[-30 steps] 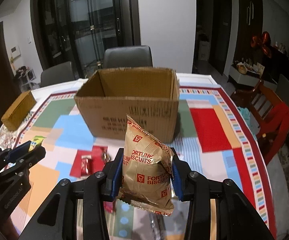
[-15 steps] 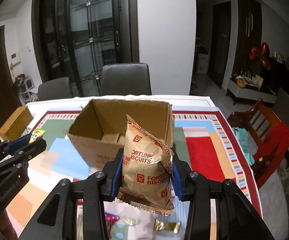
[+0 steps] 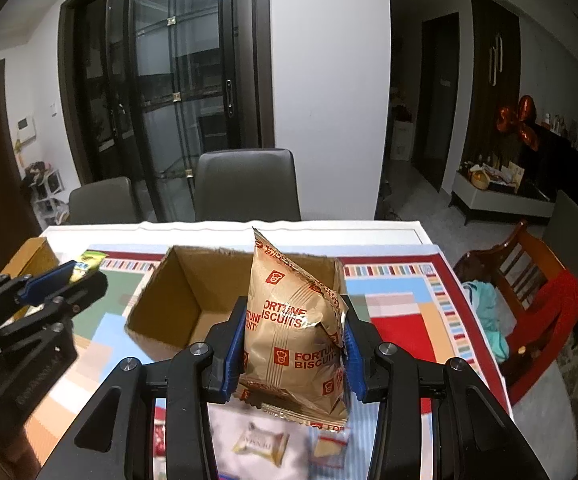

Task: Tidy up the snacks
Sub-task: 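Carry both held snacks up and over the open cardboard box, then open both tools to drop the snacks into the box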

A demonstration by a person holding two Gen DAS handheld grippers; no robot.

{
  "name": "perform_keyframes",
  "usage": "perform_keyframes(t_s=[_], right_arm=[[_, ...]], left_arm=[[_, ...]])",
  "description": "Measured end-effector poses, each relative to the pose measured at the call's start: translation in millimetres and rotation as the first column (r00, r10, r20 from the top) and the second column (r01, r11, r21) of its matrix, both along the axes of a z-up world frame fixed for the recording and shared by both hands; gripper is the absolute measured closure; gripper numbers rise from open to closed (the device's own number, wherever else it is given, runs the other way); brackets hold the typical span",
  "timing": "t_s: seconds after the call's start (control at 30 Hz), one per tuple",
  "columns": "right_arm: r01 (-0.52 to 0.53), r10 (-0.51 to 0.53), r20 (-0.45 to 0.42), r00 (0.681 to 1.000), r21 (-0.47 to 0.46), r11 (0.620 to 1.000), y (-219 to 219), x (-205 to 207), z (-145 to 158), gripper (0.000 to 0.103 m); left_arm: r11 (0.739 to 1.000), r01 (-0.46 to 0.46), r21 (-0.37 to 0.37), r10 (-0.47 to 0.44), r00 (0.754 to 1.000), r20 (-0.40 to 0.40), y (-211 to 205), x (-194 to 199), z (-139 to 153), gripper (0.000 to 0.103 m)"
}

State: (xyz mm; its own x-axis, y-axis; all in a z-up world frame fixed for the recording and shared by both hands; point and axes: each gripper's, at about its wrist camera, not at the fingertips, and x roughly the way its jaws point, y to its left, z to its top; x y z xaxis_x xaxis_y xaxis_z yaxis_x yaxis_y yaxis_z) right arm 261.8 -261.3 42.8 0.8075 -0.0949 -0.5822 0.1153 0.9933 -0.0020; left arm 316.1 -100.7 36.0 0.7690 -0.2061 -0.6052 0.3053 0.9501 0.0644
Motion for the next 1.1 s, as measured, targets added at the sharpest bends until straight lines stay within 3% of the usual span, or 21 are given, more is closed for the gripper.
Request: perform_keyframes(t_s=[0.5,1.1], right_arm=[[-0.011,0.011,-0.012,1.000,-0.006,1.000,1.5,46.9,-7.8,0.060],[-0.033,0.032,-0.091,0.995,-0.010,0.999,8.2,86.1,-42.4,0.060]], left_arm=[[1.000,0.012,0.006,-0.012,1.000,-0.015,-15.7,49.8,-17.0,0.076],[0.999,0.030,0.035,-0.028,0.997,-0.069,-24.8,80.9,-46.1,0.076]])
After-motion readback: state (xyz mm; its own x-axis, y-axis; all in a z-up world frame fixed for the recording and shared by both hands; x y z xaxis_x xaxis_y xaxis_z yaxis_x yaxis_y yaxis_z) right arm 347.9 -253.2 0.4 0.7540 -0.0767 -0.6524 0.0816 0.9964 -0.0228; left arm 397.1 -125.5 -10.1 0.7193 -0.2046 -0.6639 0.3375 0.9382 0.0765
